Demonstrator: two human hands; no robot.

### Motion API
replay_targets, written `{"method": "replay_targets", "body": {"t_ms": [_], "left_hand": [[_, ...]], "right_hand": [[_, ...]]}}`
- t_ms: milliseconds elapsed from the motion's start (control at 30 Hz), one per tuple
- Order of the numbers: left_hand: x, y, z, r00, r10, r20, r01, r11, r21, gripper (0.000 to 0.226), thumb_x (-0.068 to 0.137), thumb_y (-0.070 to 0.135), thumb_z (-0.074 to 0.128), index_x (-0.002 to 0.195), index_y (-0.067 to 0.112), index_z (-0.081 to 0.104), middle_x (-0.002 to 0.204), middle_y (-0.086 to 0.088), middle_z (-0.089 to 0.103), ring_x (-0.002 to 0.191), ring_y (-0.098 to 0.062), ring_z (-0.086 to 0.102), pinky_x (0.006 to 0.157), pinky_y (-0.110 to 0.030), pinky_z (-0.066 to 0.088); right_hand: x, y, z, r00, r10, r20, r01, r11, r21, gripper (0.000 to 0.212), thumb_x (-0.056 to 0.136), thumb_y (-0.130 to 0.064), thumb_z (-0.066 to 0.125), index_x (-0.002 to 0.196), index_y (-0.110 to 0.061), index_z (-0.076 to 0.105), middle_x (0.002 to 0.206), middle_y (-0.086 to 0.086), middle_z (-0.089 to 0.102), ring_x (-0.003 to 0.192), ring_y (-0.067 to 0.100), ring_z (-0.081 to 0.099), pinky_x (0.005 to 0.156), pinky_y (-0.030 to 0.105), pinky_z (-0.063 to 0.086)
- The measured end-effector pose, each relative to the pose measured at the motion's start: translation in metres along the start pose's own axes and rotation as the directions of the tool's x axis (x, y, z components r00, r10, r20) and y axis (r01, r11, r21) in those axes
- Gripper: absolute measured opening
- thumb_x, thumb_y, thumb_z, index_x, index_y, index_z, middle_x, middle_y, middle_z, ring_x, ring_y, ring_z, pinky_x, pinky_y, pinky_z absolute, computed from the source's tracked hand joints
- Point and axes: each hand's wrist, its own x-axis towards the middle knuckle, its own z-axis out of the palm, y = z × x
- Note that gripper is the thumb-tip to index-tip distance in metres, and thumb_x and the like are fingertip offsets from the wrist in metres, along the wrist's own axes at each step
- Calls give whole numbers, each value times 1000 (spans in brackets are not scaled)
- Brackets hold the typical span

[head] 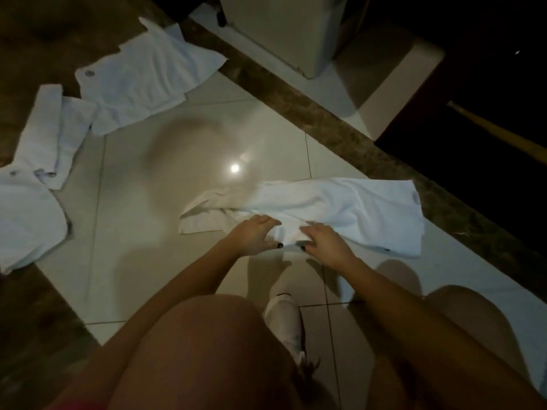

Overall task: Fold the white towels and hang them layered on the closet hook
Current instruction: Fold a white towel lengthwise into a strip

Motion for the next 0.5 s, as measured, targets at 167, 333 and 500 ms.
{"method": "replay_targets", "body": {"t_ms": [167,333,500], "left_hand": [[20,-4,33,987,61,-146,-34,984,177,46,83,51,67,123,29,58,125,-3,44,118,-26,38,97,-36,32],[-3,12,6,993,14,-116,-9,999,43,20,94,36,58,108,22,63,117,-3,52,109,-25,47,92,-38,38],[-71,44,-96,978,-120,-171,81,973,-217,11,99,26,50,97,15,51,94,-8,61,83,-25,57,73,-37,46]], "right_hand": [[6,8,21,993,-34,-112,44,995,87,23,97,-10,53,109,-1,70,113,19,66,106,32,58,82,30,37],[-11,-19,-10,990,10,-144,25,970,241,26,98,-13,55,85,4,68,86,19,68,77,26,59,64,29,33],[-63,-82,-78,983,27,-184,40,935,353,22,101,-17,50,86,-10,64,84,15,66,75,18,55,66,26,36]]}}
